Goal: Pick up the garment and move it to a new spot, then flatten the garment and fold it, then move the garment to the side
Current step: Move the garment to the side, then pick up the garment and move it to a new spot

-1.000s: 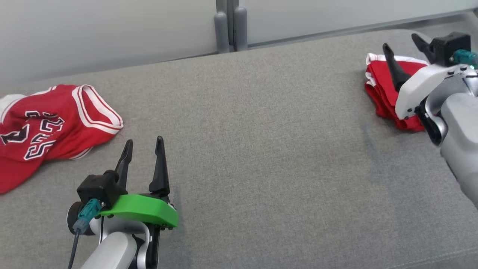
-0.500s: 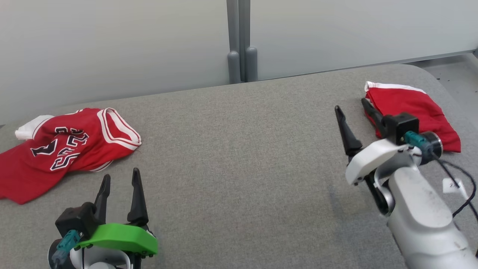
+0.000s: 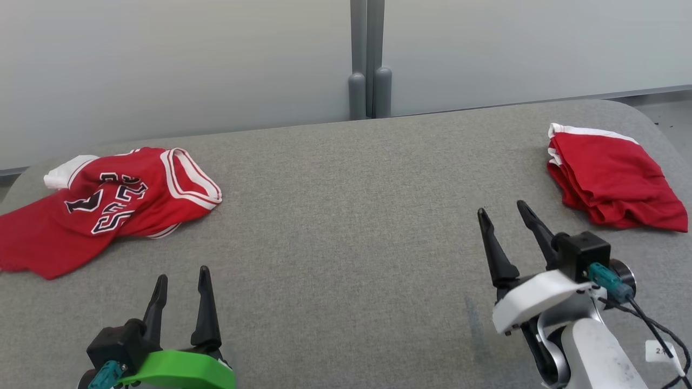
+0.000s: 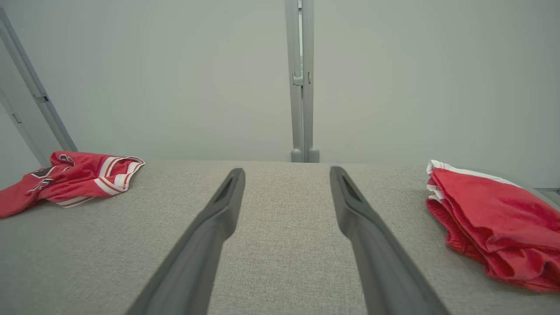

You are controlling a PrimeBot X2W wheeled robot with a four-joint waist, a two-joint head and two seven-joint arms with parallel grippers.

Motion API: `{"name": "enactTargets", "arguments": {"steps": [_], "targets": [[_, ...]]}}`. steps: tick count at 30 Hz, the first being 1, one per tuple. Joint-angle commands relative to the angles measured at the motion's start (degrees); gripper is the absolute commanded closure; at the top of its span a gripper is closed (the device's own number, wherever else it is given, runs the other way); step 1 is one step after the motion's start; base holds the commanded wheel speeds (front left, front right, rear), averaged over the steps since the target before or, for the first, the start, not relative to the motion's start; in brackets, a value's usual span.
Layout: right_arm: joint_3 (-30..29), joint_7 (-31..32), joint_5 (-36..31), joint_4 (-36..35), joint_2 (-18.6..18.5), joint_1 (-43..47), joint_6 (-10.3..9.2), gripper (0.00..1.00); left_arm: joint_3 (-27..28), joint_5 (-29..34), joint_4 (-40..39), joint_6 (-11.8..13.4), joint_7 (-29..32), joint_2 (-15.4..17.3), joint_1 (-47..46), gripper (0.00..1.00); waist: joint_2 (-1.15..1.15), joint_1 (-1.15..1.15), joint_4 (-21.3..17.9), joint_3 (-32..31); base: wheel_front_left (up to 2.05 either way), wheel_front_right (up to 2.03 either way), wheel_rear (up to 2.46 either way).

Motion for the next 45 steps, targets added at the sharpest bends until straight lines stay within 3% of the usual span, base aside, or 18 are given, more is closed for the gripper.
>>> {"name": "enactTargets", "arguments": {"steps": [1, 12, 35, 41, 45], "targets": [[-0.13, 0.23, 0.77, -0.93, -0.09, 1.32, -0.02, 0.00, 0.48, 0.59, 0.18, -0.29, -0.18, 0.02, 0.66, 0.00, 0.31, 0.00, 0.40, 0.16, 0.00, 0.00, 0.00], [-0.90, 1.76, 2.47, -6.54, -0.06, 7.61, -0.01, 0.00, 1.48, 2.41, 1.20, -1.88, -0.19, -1.61, 2.04, 0.00, 0.31, 0.00, 0.95, 0.16, 0.00, 0.00, 0.00], [-1.55, 1.88, 2.30, -7.69, -0.05, 8.23, -0.01, 0.00, 0.96, 3.20, 2.17, -1.88, -0.16, -1.73, 1.19, 0.00, 0.31, 0.00, 1.74, -0.10, 0.00, 0.00, 0.00], [-1.55, 1.62, 1.87, -8.11, -0.05, 7.54, -0.01, 0.00, 0.86, 3.43, 1.78, -1.78, 0.03, -1.57, 0.38, 0.00, 0.31, 0.00, 4.85, 0.25, 0.00, 0.00, 0.00], [-1.82, 0.95, 1.78, -8.75, -0.05, 7.12, -0.01, 0.00, 0.79, 3.80, 1.05, -1.60, 0.25, -1.21, -0.31, 0.00, 0.31, 0.00, 10.59, 0.55, 0.00, 0.00, 0.00]]}}
